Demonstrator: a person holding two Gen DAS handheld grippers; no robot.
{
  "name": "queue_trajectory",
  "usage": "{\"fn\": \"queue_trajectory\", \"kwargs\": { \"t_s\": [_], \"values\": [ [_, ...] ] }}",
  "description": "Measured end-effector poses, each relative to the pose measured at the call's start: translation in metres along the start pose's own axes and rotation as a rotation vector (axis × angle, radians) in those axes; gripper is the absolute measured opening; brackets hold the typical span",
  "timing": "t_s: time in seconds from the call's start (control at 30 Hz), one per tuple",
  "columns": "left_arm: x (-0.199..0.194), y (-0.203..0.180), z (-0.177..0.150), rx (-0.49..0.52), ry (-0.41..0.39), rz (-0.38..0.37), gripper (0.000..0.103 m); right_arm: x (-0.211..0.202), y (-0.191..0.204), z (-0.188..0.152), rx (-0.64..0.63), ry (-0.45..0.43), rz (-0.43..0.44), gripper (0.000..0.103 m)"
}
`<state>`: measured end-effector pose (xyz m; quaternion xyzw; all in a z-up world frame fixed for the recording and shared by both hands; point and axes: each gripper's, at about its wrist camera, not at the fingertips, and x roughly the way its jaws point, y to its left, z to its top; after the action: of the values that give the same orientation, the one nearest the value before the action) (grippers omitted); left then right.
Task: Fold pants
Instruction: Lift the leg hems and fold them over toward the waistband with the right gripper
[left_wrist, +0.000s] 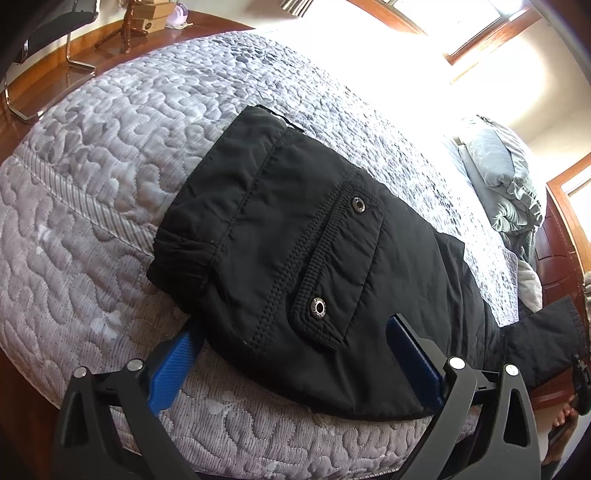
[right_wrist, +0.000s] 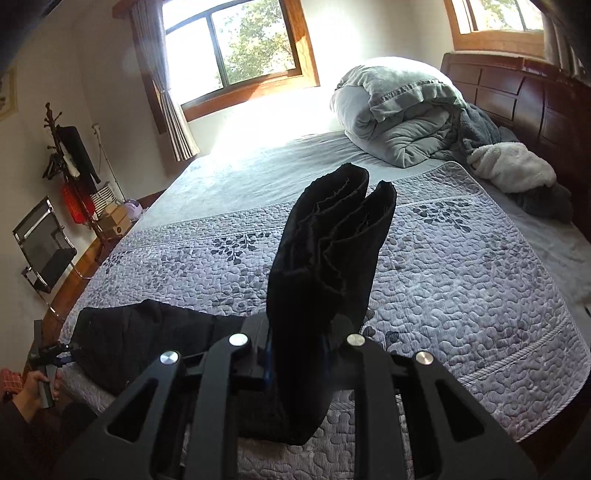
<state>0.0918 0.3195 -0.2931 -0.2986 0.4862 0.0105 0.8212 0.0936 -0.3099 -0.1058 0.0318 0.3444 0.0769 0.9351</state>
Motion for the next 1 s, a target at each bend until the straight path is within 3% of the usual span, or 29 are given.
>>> {"fn": "queue_trajectory", "kwargs": {
  "t_s": [0.17, 0.53, 1.0],
  "values": [
    [-0.004, 0.001, 0.001, 0.005, -0.002, -0.022, 0.099, 0.010, 0.041, 0.002, -0.119, 0.022, -0.036, 0.018],
    [-0.006, 0.010, 0.000, -0.007, 0.008, -0.055, 0.099, 0.046, 0.131, -0.009, -0.306, 0.099, -0.022, 0.017],
    [-0.016, 0.029, -0.004, -0.012, 0.028, -0.068, 0.099, 0.113, 0.238, -0.099, -0.639, 0.252, -0.094, 0.017]
  ]
}}
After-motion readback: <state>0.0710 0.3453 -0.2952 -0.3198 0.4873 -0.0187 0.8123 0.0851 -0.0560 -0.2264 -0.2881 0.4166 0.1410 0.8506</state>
